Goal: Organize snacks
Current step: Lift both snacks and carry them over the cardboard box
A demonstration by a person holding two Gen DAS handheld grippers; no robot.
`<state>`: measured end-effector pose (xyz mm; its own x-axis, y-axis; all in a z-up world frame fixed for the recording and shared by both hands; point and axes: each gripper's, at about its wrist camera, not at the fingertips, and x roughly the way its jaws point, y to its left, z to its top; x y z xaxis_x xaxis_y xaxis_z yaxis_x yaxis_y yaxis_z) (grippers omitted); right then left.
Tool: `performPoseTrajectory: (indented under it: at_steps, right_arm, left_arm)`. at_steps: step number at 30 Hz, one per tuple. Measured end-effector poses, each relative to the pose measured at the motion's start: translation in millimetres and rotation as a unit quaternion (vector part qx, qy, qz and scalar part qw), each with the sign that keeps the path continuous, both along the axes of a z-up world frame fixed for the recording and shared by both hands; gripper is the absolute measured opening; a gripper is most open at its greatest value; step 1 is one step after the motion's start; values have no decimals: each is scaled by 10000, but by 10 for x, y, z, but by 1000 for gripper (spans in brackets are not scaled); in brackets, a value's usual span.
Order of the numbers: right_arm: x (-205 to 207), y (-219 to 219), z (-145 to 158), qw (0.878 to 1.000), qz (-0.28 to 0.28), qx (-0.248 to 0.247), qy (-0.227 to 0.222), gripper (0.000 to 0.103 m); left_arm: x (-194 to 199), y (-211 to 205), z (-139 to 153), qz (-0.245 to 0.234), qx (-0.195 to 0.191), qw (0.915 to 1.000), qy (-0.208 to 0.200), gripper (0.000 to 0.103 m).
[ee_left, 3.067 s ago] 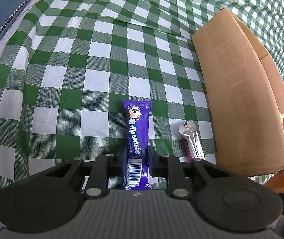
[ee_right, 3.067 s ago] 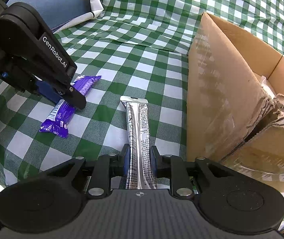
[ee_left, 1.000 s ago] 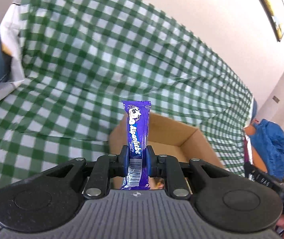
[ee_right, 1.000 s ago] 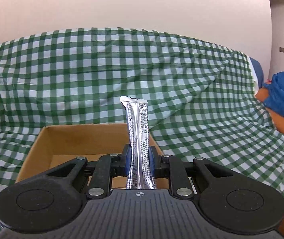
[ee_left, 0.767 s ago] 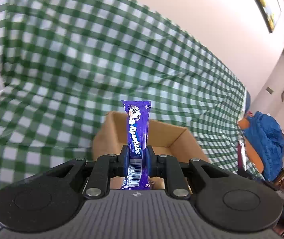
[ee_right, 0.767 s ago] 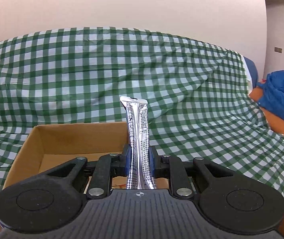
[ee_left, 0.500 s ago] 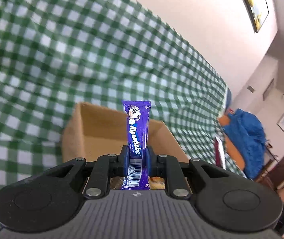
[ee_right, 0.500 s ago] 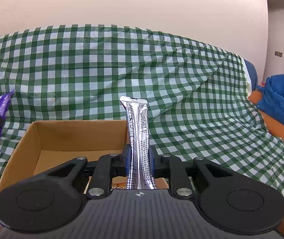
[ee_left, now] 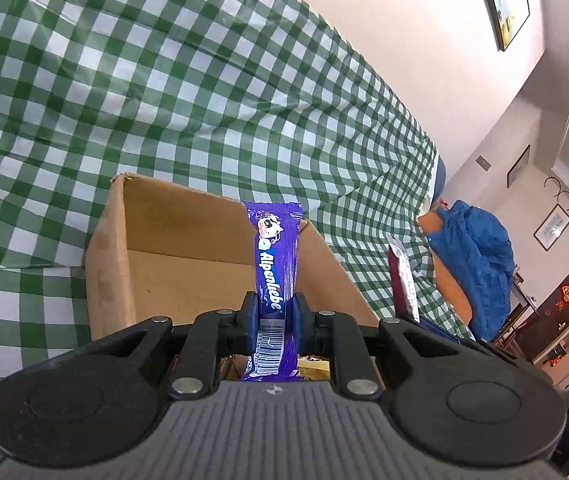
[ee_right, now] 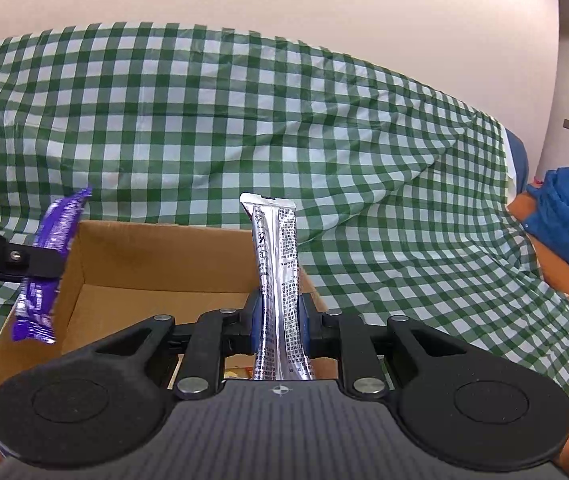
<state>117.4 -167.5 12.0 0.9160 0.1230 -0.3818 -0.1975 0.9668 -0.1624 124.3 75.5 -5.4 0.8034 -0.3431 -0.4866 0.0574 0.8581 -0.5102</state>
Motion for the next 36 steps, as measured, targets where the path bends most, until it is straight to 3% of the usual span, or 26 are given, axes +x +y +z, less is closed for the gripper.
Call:
performPoseTrajectory:
  at_steps: [7,36]
  right_arm:
    - [-36,166,-13,9997,156,-197,-32,19]
    - [-30,120,-15,9998,106,-151,25,20]
  left_arm:
    - [34,-11,-7,-107,-153,9998,-64,18]
    - [100,-35,-45,-58,19,9999,-137,18]
